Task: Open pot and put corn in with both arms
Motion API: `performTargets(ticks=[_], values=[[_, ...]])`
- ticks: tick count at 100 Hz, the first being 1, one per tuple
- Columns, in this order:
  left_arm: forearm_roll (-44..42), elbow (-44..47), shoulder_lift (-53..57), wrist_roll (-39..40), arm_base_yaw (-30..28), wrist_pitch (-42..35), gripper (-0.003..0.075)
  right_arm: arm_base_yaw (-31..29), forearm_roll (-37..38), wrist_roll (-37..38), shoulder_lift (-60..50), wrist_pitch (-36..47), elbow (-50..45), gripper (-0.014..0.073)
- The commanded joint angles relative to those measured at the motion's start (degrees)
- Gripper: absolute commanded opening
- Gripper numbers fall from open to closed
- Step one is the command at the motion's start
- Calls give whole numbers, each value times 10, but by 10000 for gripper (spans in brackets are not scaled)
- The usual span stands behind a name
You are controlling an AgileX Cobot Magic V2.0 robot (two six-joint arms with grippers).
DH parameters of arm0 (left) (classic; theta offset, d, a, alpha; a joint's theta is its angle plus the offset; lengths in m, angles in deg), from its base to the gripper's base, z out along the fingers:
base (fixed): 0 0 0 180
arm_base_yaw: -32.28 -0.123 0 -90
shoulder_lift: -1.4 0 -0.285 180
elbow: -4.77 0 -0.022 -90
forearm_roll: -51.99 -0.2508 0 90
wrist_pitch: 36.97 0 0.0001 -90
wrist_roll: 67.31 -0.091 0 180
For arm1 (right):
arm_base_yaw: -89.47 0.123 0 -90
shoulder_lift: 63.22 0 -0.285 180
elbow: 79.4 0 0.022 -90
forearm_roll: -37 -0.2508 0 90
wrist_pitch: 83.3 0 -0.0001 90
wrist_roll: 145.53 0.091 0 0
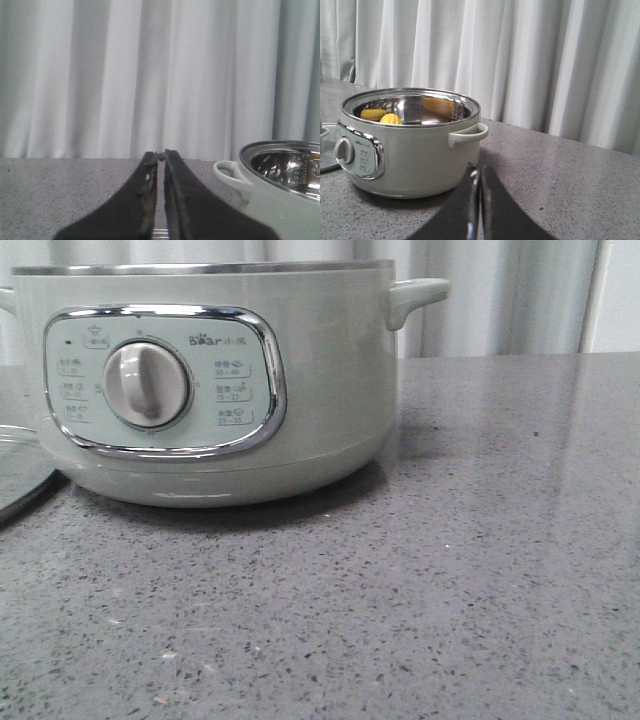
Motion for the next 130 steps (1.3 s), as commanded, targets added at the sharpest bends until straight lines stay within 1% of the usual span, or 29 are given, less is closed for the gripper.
performTargets(ticks=[1,38,54,63,67,78,82,83,86,102,121,130], values=[[5,-16,-7,5,1,-38,-20,-2,8,-5,1,46,13,-74],[5,-12,-7,5,1,-43,-20,-2,8,-5,1,46,13,-74],[6,27,-7,5,-3,-59,-20,-2,8,-5,1,46,13,-74],[39,58,2,-2,-13,-52,-20,-2,8,-5,1,46,13,-74],[58,75,13,-30,-14,-54,-20,-2,8,-5,1,46,13,-74],[109,137,42,-172,-14,-76,-20,-2,8,-5,1,46,13,-74],[115,159,52,-204,-14,-90,-20,-2,8,-5,1,46,13,-74],[118,159,57,-206,-14,-86,-20,-2,8,-5,1,46,13,-74],[119,153,66,-206,-14,-32,-20,-2,8,-5,1,46,13,-74],[119,156,65,-206,-18,25,-20,-2,8,-5,1,46,13,-74],[119,156,64,-206,-18,132,-20,-2,8,-5,1,46,13,-74],[119,154,64,-206,-18,127,-20,-2,8,-5,1,46,13,-74]])
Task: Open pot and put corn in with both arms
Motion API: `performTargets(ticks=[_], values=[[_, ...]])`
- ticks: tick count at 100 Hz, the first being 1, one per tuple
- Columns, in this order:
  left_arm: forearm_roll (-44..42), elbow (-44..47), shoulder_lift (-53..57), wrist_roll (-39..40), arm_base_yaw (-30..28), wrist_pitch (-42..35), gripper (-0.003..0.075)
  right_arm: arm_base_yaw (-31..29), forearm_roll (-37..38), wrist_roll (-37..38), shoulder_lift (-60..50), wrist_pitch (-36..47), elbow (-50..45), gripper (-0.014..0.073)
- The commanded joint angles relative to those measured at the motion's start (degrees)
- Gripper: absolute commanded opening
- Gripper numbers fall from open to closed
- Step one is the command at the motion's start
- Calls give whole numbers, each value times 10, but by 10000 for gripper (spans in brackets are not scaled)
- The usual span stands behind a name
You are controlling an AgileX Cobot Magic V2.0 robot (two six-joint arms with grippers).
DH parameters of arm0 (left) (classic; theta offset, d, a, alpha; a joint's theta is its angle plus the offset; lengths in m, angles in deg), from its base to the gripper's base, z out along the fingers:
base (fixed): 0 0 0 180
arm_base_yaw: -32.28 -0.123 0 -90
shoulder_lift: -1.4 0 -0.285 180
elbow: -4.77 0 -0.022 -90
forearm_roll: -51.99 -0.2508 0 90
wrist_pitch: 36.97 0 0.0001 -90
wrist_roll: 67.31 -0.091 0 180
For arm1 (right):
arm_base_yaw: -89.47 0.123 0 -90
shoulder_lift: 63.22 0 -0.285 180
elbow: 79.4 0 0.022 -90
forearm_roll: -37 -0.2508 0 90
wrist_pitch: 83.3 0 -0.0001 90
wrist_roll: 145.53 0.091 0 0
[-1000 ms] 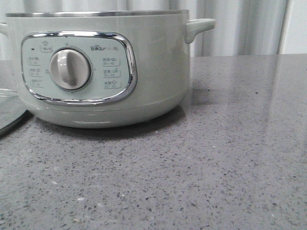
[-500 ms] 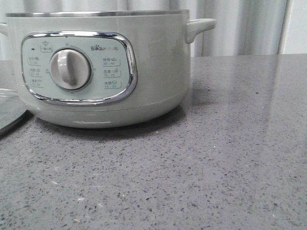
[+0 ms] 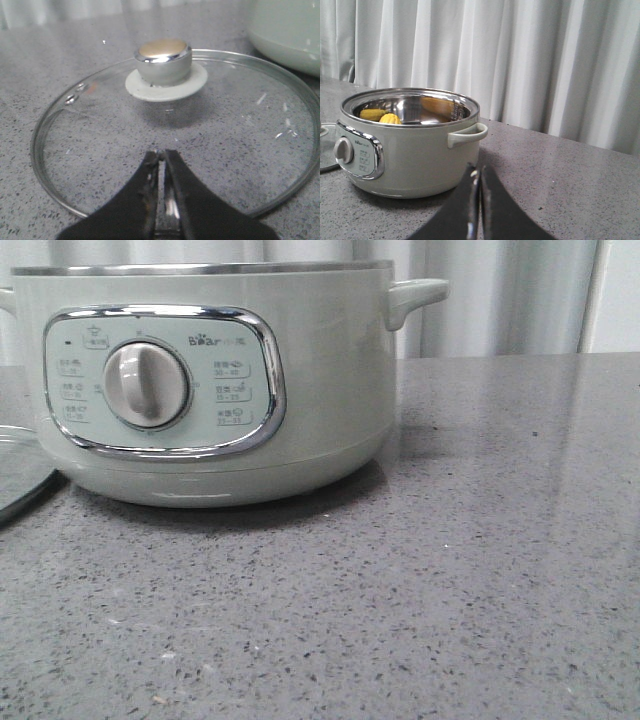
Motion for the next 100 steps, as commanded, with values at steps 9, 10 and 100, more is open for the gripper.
performTargets(ticks=[9,10,100], values=[[7,3,19,-1,0,-22,-20,-2,8,-5,1,46,13,-74],[7,3,19,-1,0,-22,-20,-2,8,-5,1,46,13,-74],[7,3,19,-1,0,-22,-20,-51,9,-5,1,95,-32,-74]])
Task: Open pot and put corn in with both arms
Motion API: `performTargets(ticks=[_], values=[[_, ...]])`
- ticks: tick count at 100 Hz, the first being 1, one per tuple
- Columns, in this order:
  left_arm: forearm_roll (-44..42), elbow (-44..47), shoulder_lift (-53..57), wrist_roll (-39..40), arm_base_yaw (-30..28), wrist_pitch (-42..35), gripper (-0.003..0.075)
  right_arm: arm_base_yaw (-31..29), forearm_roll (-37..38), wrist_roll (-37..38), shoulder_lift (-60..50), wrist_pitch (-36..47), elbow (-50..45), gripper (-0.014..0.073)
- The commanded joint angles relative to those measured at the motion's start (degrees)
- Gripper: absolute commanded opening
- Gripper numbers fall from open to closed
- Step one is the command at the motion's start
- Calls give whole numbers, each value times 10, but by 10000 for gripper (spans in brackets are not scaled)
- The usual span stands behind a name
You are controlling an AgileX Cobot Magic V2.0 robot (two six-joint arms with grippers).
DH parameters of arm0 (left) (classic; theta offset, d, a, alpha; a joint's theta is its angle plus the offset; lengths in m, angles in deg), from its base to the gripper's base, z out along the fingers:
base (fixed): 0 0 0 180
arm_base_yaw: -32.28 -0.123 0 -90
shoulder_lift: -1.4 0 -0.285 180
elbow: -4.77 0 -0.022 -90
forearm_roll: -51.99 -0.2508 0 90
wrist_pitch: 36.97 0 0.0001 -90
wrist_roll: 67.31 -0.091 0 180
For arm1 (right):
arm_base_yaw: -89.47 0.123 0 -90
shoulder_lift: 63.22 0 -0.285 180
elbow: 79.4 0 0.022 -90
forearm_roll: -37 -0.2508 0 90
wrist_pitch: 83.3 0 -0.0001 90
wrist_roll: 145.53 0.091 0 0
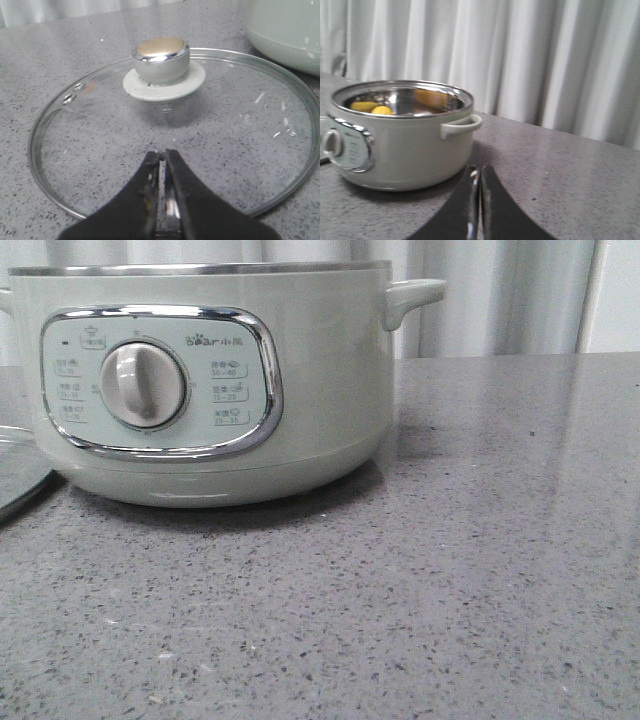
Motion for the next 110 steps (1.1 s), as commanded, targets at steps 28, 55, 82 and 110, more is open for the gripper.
performTargets(ticks=[28,55,82,110], values=[[7,3,19,0,0,-23,-20,-186,-30,6,0,347,-146,-74],[7,3,19,0,0,-23,-20,-239,-26,55,0,334,-205,-74],[7,3,19,0,0,-23,-20,-275,-17,55,-11,128,-205,-74],[7,3,19,0,0,-23,-20,-275,-17,50,-11,14,-205,-74]])
